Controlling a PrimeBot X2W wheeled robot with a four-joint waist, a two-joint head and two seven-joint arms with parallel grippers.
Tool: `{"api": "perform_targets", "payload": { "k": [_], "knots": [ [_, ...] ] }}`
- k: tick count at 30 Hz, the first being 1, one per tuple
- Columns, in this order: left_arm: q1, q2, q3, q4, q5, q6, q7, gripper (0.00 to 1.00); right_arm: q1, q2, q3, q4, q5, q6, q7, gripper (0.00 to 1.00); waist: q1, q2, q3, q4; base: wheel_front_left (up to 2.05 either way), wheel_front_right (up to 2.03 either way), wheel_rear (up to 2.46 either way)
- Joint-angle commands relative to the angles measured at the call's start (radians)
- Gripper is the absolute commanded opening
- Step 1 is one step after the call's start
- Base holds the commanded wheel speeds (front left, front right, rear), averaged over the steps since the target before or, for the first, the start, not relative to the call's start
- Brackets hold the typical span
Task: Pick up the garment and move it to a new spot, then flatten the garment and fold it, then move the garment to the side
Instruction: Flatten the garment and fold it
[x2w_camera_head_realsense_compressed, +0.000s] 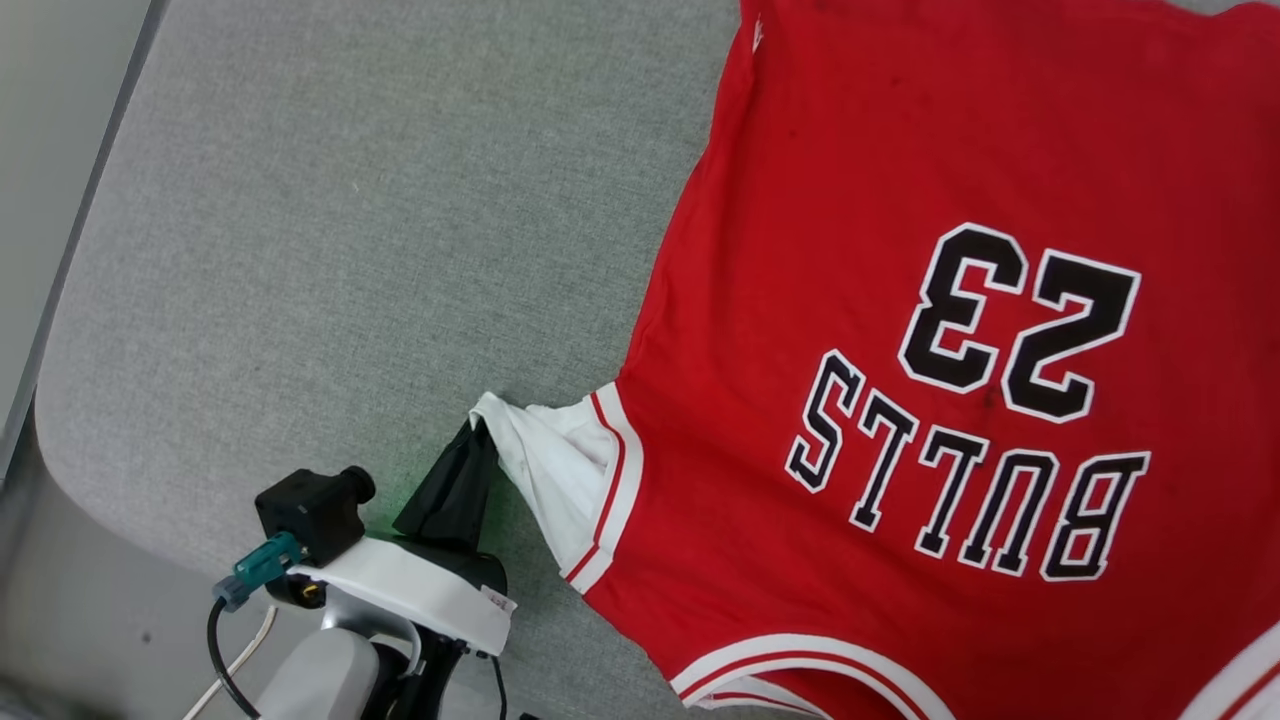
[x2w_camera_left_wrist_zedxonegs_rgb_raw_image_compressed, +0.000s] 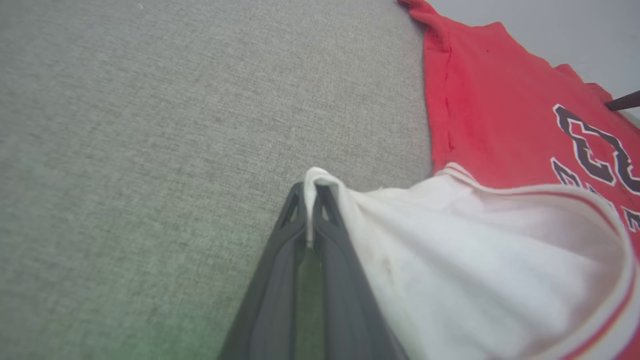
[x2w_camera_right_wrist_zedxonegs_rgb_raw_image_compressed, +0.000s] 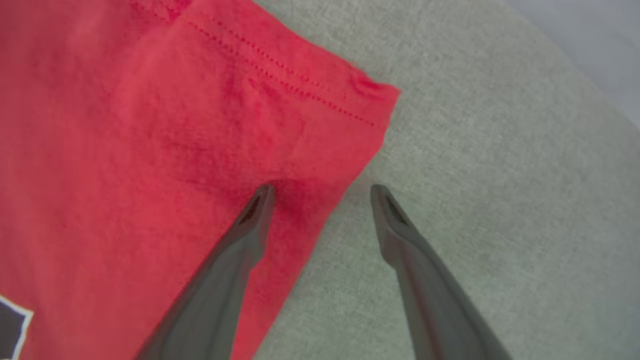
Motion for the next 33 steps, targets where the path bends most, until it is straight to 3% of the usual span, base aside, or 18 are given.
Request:
{"api": "perform_targets", "payload": {
  "k": [1, 9, 10, 11, 16, 24, 33],
  "knots": [
    [-0.019, -0.012, 0.009, 0.003, 0.013, -0.012, -0.005, 0.00, 0.017, -0.004, 0.005, 0.016, -0.014, -0.001, 0.016, 1.00, -0.0002, 0.0000, 0.034, 0.026, 0.00, 0.00, 0.00],
    [-0.026, -0.044, 0.041, 0.023, 0.043, -0.035, -0.004, 0.00, 0.123, -0.017, 0.034, 0.028, 0.017, -0.001, 0.071, 1.00, -0.0002, 0.0000, 0.060, 0.031, 0.00, 0.00, 0.00],
    [-0.028, -0.047, 0.043, 0.026, 0.047, -0.036, -0.004, 0.00, 0.127, -0.027, 0.038, 0.022, 0.013, -0.001, 0.069, 0.15, -0.0002, 0.0000, 0.062, 0.032, 0.00, 0.00, 0.00],
    [-0.030, -0.051, 0.045, 0.028, 0.049, -0.038, -0.004, 0.00, 0.126, -0.036, 0.039, 0.015, 0.011, -0.001, 0.061, 0.00, -0.0002, 0.0000, 0.062, 0.031, 0.00, 0.00, 0.00],
    [-0.027, -0.055, 0.057, 0.040, 0.054, -0.044, -0.004, 0.00, 0.096, -0.040, 0.011, 0.001, 0.006, -0.001, 0.017, 0.00, -0.0002, 0.0000, 0.050, 0.019, 0.00, 0.00, 0.00],
    [0.017, -0.035, 0.106, 0.048, 0.069, -0.050, -0.004, 0.00, 0.054, 0.011, 0.010, -0.010, 0.037, -0.001, -0.140, 0.00, -0.0002, 0.0000, -0.052, -0.056, 0.00, 0.00, 0.00],
    [0.100, 0.003, 0.153, 0.042, 0.072, -0.030, -0.004, 0.00, 0.184, -0.042, 0.050, -0.065, 0.157, -0.001, -0.286, 0.00, -0.0002, 0.0000, -0.194, -0.154, 0.00, 0.00, 0.00]
  ]
}}
